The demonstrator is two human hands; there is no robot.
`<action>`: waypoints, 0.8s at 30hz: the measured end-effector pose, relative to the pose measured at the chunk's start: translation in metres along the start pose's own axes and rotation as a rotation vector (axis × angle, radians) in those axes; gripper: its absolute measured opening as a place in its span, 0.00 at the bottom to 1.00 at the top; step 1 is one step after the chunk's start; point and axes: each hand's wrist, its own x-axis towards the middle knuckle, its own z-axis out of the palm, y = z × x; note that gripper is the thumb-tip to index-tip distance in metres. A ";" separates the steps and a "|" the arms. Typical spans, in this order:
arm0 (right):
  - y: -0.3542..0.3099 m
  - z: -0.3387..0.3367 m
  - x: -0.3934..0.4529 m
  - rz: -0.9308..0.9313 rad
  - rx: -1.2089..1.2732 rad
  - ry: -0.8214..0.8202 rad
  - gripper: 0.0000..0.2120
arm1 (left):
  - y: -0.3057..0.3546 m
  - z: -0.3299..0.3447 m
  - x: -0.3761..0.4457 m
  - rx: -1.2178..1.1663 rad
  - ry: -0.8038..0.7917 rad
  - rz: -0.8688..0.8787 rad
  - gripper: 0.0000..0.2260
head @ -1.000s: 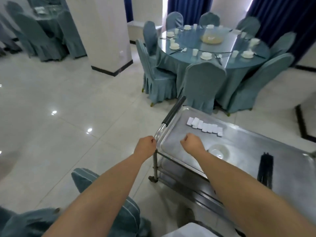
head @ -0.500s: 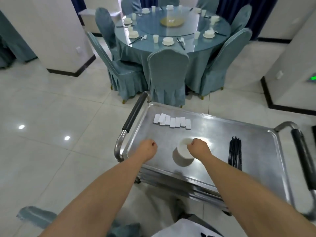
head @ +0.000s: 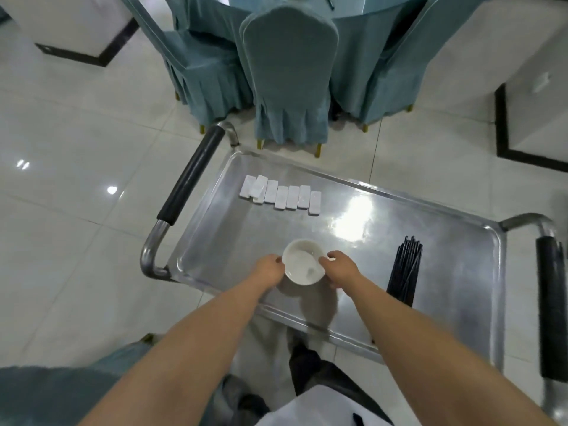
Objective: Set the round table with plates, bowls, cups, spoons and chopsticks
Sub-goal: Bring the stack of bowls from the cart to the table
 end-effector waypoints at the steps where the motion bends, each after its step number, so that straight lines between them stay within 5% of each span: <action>1: 0.000 0.001 0.005 -0.018 -0.010 -0.022 0.17 | 0.001 0.004 0.003 -0.060 0.003 -0.019 0.14; 7: -0.006 0.004 0.014 -0.002 0.077 -0.030 0.16 | 0.004 0.010 0.004 -0.534 0.055 -0.203 0.12; 13: -0.052 0.015 -0.006 -0.060 0.166 -0.031 0.13 | -0.015 -0.032 -0.023 -0.706 0.145 -0.162 0.11; 24: -0.143 0.151 -0.125 -0.328 0.119 -0.139 0.10 | -0.170 -0.118 -0.151 -1.162 0.405 -0.125 0.06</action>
